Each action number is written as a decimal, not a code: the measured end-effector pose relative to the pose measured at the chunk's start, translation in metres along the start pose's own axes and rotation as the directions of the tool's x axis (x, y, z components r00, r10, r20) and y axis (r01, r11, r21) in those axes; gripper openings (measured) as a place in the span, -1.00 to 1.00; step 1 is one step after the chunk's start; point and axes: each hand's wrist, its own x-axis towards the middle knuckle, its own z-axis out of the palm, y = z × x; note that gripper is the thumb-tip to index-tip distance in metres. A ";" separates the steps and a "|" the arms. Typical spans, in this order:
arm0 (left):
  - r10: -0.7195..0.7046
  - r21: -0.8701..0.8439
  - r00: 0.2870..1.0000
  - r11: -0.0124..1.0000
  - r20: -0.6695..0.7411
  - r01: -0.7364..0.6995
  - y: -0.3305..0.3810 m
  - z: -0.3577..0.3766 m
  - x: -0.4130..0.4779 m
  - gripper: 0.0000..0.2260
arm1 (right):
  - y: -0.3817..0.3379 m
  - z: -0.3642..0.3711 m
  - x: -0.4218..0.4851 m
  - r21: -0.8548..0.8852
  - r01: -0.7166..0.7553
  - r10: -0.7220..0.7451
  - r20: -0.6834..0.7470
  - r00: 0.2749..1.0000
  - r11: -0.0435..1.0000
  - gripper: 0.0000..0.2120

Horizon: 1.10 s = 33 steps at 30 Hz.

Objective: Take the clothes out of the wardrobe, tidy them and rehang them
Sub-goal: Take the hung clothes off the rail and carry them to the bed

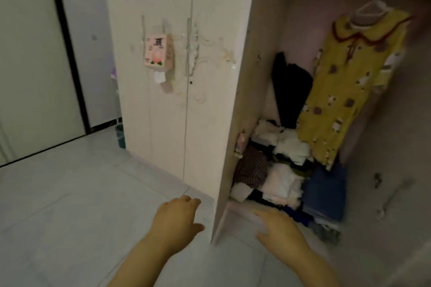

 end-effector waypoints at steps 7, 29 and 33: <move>0.224 0.022 0.974 0.974 0.046 -0.225 0.103 0.005 0.115 -0.52 | 0.115 -0.051 0.025 -0.064 -0.184 0.178 -0.086 0.980 0.981 -0.50; 0.603 -0.076 0.795 0.791 -0.067 -0.607 0.249 -0.019 0.510 -0.42 | 0.304 -0.218 0.240 -0.032 -0.426 0.381 -0.393 0.837 0.904 -0.48; 0.613 -0.077 0.784 0.781 -0.097 -0.620 0.284 -0.030 0.579 -0.43 | 0.348 -0.257 0.291 0.070 -0.300 0.299 -0.445 0.844 0.951 -0.66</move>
